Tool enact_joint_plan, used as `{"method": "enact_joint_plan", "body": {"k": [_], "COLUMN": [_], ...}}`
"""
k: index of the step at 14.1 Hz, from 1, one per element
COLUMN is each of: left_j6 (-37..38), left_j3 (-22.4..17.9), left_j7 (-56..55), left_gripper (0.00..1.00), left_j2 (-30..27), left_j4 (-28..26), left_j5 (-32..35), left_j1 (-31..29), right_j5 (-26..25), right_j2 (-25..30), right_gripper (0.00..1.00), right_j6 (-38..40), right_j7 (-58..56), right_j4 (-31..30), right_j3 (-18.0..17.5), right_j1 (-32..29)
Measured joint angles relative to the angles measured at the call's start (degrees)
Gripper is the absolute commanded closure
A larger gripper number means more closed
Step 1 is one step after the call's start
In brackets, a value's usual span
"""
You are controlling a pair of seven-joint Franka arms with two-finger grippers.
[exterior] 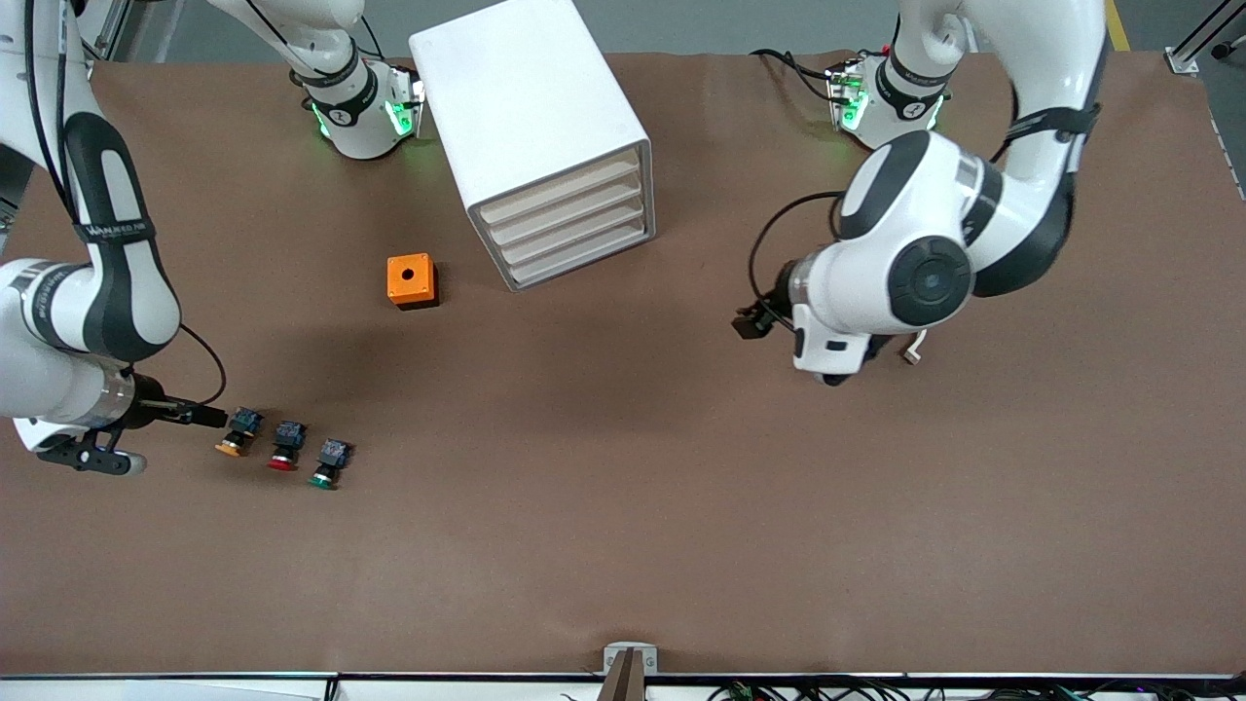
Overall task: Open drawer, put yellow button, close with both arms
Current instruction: 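Reach the left gripper to the drawer while the right gripper reaches the yellow button, then grasp the drawer front with the left gripper while the right gripper grasps the button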
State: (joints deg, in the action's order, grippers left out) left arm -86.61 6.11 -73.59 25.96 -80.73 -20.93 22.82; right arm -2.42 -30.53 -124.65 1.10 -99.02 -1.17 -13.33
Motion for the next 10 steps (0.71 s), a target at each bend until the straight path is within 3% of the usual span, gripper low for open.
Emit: {"method": "enact_joint_plan", "body": {"k": [6,8,10], "left_j6": [4.9,7.3,9.1], "left_j3": [0.0,0.0,0.0], "left_j7": [-27.6,-34.9,-41.3], "left_gripper": [0.00,0.00,0.00], "left_j2": [8.4,11.3,14.2], "left_j4": [1.9,2.6,3.5], "left_j5": [-17.8,-22.9,-27.7], "left_j1": [3.2,6.0,7.8], "right_j5": [0.4,1.4,2.1], "right_j2": [-6.8,-7.5,-7.7], "right_gripper": [0.02,0.12,0.40], "right_j6": [-3.9,-3.9,-3.9], "right_j7": [0.1,0.3,0.3], "right_j4": [0.1,0.1,0.1], "right_j3": [-0.1,-0.2,-0.4], "right_j1": [-1.5,-1.5,-1.5]}}
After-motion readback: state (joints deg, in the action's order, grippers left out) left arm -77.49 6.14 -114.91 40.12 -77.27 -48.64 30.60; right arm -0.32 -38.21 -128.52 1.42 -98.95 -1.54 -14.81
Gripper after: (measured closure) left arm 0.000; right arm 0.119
